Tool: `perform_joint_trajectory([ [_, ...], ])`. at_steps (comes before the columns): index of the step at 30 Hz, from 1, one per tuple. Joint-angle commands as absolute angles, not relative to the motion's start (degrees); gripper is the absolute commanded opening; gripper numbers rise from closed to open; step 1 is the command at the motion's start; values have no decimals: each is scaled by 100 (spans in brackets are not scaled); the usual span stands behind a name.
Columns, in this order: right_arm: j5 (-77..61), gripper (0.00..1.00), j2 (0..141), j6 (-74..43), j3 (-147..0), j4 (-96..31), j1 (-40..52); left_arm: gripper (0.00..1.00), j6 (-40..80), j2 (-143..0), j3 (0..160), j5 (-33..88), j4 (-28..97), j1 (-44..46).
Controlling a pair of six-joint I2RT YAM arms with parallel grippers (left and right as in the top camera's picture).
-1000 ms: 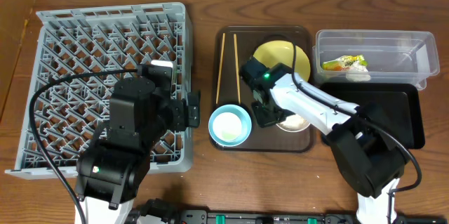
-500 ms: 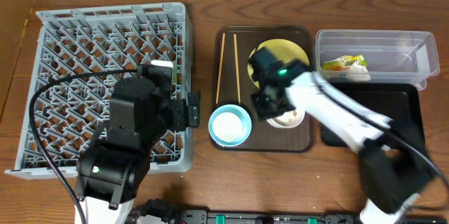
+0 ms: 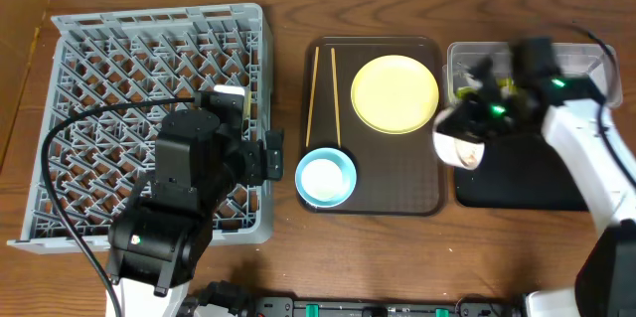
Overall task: Sort waste into correct bins and load items into the dishwasher
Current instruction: 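Lift the pink bowl right and tip its rice onto the black tray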
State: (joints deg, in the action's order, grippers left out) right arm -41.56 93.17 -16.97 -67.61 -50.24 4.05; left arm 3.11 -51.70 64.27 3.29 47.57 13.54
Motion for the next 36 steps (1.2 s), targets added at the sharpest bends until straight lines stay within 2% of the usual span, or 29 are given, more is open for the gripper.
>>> perform_joint_trajectory([
  [1,-6598,1,9334,-814,-5979,-4654,-534,98,281,-5162,6547,384,4753,1330],
  [4,-6757,1,9334,-517,-5566,-4436,-1184,98,281,-5162,6547,384,4755,1330],
  [8,-7815,1,9334,-86,-5131,-3835,-1892,98,281,-5162,6547,384,4753,1330],
  [11,-8932,1,9334,233,-4917,-3361,-2228,98,281,-5162,6547,384,4755,1330],
  [13,-8941,1,9334,228,-4901,-3341,-2349,98,281,-5162,6547,384,4755,1330],
  [36,-8656,1,9334,425,-4895,-3321,-2394,98,281,-5162,6547,384,4755,1330],
])
